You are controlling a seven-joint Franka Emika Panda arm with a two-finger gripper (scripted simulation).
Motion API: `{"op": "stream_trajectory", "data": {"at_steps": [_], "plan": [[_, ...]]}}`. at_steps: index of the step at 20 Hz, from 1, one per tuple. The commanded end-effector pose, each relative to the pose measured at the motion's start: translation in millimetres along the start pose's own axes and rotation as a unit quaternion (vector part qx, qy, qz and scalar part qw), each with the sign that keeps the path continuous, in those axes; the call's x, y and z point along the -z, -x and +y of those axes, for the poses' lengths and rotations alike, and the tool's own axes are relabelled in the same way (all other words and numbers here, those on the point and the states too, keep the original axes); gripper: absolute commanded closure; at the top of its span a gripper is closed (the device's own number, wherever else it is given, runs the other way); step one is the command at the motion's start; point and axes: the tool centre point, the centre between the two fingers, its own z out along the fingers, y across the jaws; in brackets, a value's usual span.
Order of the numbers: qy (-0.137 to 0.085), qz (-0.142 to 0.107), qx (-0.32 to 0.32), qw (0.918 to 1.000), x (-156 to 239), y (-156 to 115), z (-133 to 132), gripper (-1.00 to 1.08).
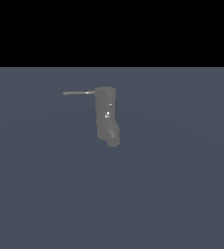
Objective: Turn on the faucet by rotating a designated handle.
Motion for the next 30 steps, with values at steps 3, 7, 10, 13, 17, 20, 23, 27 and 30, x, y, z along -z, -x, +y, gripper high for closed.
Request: {"op": "stream_trajectory", "data": {"at_steps": [3, 7, 10, 13, 17, 20, 23, 27, 30], "plan": [[0.000, 0.000, -0.001, 1.0000, 0, 0, 0, 1.08], [0.000, 0.000, -0.009, 1.0000, -4, -2, -5, 1.08], [0.000, 0.000, -0.020, 0.9998, -8, -5, -10, 1.08], [-0.001, 0.000, -0.035, 0.9994, -14, -9, -18, 1.08], [-0.001, -0.001, -0.062, 0.9980, -26, -17, -32, 1.08], [-0.002, -0.001, -0.088, 0.9961, -36, -25, -44, 1.08], [-0.003, -0.001, -0.117, 0.9931, -48, -36, -58, 1.08], [-0.004, -0.001, -0.156, 0.9877, -64, -51, -76, 1.08], [-0.005, -0.002, -0.186, 0.9826, -76, -63, -88, 1.08]]}}
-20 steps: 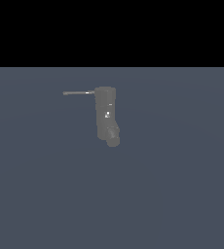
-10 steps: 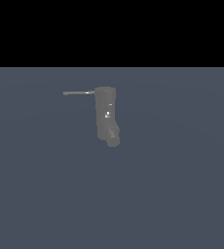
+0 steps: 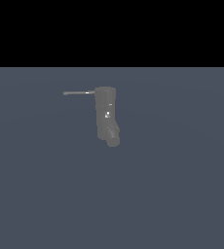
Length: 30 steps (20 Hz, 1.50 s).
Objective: Turn on the faucet by rotating a designated handle.
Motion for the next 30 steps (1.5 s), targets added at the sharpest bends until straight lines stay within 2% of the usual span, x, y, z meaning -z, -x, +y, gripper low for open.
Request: {"op": "stream_trajectory", "data": {"at_steps": [1, 8, 15, 23, 30], "plan": [[-0.001, 0.000, -0.025, 0.9997, -10, -6, -13, 1.08], [-0.004, -0.001, -0.094, 0.9956, -39, -28, -48, 1.08], [-0.006, -0.002, -0.160, 0.9871, -66, -54, -79, 1.08], [-0.008, -0.002, -0.232, 0.9728, -95, -88, -107, 1.08], [-0.009, -0.002, -0.292, 0.9563, -120, -120, -127, 1.08]]}}
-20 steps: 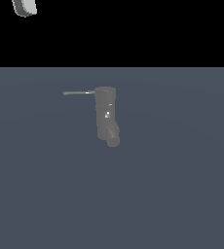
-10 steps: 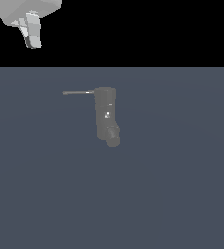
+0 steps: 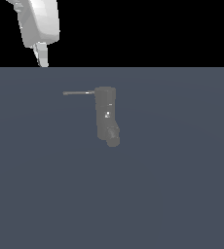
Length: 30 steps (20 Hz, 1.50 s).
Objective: Turn on the faucet by rotating a designated handle.
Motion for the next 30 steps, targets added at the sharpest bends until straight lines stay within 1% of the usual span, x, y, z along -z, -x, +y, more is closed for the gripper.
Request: {"op": "stream_trajectory", "data": {"at_steps": [1, 8, 17, 24, 30], "plan": [[-0.001, 0.000, -0.023, 0.9997, -9, -7, -12, 1.08], [-0.001, 0.002, -0.091, 0.9959, -37, -31, -45, 1.08], [0.000, 0.004, -0.179, 0.9839, -72, -69, -83, 1.08], [0.000, 0.005, -0.225, 0.9744, -90, -93, -100, 1.08], [-0.001, 0.005, -0.242, 0.9702, -96, -102, -106, 1.08]]}}
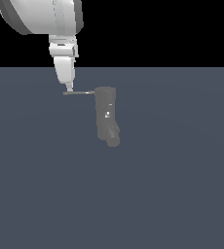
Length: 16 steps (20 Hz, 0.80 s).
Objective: Turn on the faucet by rotating a designated handle.
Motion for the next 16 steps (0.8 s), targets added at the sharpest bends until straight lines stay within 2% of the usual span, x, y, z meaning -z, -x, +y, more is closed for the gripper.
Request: {"op": "stream_trajectory", "data": {"at_steps": [1, 7, 16], "plan": [[0.000, 0.000, -0.005, 1.0000, -1, -1, -3, 1.08], [0.000, 0.000, -0.005, 1.0000, -1, -2, -3, 1.08], [0.000, 0.000, -0.005, 1.0000, -1, -2, 20, 1.08]]}}
